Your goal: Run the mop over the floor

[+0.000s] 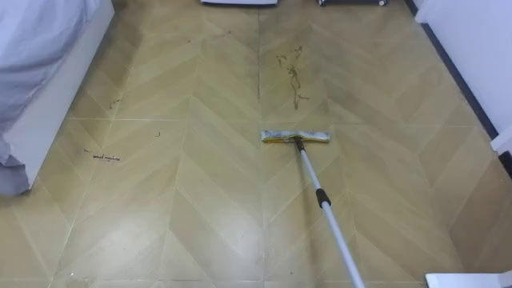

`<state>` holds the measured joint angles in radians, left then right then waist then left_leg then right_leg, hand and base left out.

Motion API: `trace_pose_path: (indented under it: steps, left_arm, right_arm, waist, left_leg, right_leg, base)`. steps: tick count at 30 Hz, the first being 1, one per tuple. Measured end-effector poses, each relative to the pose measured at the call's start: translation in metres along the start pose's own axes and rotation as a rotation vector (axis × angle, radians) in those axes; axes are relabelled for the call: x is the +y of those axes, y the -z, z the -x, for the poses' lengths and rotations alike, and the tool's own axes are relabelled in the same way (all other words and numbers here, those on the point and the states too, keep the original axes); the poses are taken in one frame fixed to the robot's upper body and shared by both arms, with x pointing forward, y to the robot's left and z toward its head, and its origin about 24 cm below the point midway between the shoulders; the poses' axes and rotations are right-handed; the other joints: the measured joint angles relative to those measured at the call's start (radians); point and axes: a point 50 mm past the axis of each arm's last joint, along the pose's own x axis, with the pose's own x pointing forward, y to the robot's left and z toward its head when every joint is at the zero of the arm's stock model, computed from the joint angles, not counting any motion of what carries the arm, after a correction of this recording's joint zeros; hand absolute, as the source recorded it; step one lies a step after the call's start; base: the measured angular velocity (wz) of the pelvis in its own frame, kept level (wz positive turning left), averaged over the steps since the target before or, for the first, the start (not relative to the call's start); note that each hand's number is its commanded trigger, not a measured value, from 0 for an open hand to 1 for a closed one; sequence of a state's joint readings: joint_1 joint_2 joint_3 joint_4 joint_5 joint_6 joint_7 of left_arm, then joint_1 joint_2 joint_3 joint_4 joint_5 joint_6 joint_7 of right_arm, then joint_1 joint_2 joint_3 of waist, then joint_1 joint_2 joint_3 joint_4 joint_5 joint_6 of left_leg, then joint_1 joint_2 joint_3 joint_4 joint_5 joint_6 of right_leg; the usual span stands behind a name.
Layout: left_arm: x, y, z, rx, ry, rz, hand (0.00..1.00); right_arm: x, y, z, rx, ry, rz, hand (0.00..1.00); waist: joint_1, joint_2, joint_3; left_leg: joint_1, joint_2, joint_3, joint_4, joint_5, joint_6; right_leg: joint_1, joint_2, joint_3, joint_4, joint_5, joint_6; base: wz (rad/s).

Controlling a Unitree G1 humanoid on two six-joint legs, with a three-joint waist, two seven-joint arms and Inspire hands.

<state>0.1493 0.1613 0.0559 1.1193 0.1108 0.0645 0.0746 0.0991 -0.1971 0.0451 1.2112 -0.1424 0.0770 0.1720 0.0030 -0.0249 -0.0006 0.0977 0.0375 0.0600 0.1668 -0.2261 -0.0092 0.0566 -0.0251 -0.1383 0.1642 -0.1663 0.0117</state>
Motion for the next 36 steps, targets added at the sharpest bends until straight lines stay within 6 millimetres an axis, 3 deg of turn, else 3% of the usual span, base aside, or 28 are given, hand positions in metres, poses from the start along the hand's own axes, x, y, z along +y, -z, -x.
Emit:
trace_pose_path:
  steps: [19,24,29,36]
  left_arm:
    - [0.001,0.0,0.0,0.001,0.007,0.009,0.0]
    - [0.001,-0.002,0.0,-0.006,0.008,0.009,0.0]
    - [0.0,-0.015,-0.002,-0.036,-0.004,-0.002,0.0]
    - [-0.005,-0.035,-0.004,-0.075,0.008,-0.016,0.0]
  right_arm:
    - [0.002,0.005,0.0,0.009,0.005,-0.013,1.0]
    - [0.002,0.004,0.0,0.0,0.006,-0.022,1.0]
    - [0.001,-0.005,-0.001,-0.019,0.027,-0.026,1.0]
    - [-0.002,-0.017,-0.002,-0.047,0.057,-0.056,1.0]
  waist:
    - [-0.021,-0.005,0.0062]
    - [-0.022,0.001,-0.0007]
    - [-0.018,0.006,-0.0006]
    - [-0.019,0.022,0.0054]
  left_leg:
    - [-0.005,-0.003,-0.004,-0.001,0.0,0.0]
    - [-0.033,-0.003,-0.004,0.003,0.0,0.0]
    - [-0.096,-0.002,-0.005,0.021,0.0,0.0]
    - [-0.2,0.003,-0.008,0.057,0.001,0.0]
  right_leg:
    - [0.019,-0.005,-0.025,-0.016,-0.004,0.003]
    - [-0.007,-0.005,-0.026,-0.012,-0.004,0.003]
    - [-0.074,-0.005,-0.024,0.008,-0.002,0.0]
    - [-0.164,-0.005,-0.037,0.024,0.007,-0.007]
  base:
    - [0.03]
    - [0.01]
    - [-0.01]
    - [0.04]
